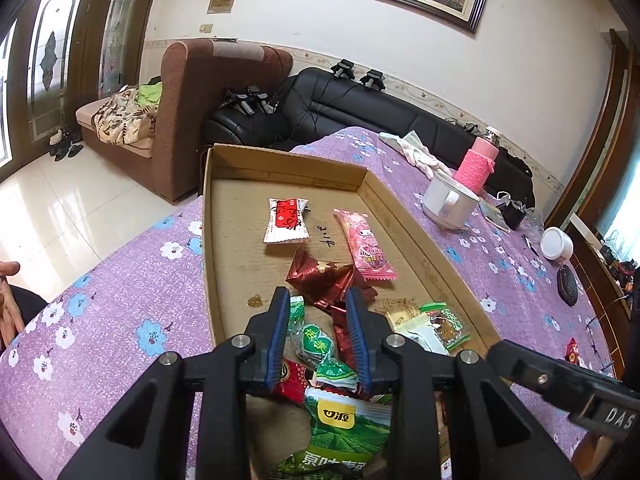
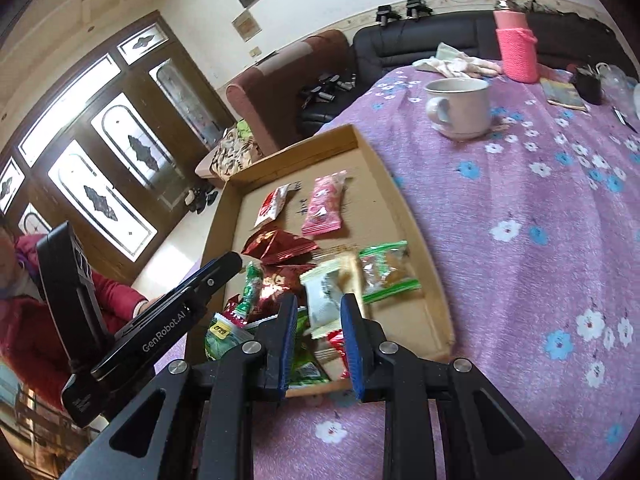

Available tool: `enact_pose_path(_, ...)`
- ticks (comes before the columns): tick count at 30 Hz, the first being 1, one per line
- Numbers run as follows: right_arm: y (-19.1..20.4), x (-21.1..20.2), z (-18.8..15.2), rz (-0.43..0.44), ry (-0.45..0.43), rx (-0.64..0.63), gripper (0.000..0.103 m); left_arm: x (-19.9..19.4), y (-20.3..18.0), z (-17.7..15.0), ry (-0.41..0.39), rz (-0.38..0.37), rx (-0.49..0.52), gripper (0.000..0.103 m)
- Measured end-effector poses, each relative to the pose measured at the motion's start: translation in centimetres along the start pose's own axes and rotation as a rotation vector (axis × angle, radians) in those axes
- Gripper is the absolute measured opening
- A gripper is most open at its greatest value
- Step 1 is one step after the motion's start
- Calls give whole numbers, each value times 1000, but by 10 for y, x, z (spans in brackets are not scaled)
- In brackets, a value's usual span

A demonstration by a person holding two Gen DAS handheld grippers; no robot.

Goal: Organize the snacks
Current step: 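Lower both candies into the box tray and open both grippers, then move both grippers back toward the red bar and white-red packet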

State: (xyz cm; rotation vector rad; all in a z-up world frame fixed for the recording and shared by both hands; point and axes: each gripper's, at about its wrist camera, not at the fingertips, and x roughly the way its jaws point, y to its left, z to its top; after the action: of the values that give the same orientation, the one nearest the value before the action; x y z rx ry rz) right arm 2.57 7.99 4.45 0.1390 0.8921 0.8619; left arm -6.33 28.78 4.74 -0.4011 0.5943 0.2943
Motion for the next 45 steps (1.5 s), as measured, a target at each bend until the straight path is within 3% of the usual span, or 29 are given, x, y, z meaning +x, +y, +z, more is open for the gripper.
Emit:
enact_pose_path(9, -17, -22, -8, -13, -16, 31, 29, -5, -4, -1, -34, 21, 15, 32)
enact_pose_path(20, -67, -69, -21, -70, -60, 104, 32, -20, -17, -7, -84, 52, 75, 38)
enact_pose_path(26, -145, -131, -29, -210, -166, 244, 37, -27, -41, -16, -72, 21, 153, 42)
enact_pose_path(30, -203, -177, -33, -402, -243, 371, 40, -34, -62, -17, -67, -25, 190, 42)
enact_pose_path(31, -212, -184, -34, -446, -242, 386, 46, -35, -68, -18, -64, -36, 201, 43)
enact_pose_path(34, -245, -198, -42, -586, -207, 444, 48, -39, -89, -22, -48, -81, 241, 49)
enact_pose_path(39, -270, -192, -54, -594, -136, 481, 47, -41, -121, -35, -17, -131, 318, 49)
enact_pose_path(43, -263, -177, -51, -631, -94, 402, 50, -42, -149, -46, 20, -176, 389, 51)
enact_pose_path(45, -257, -170, -50, -662, -78, 355, 52, -42, -164, -49, 48, -216, 418, 59)
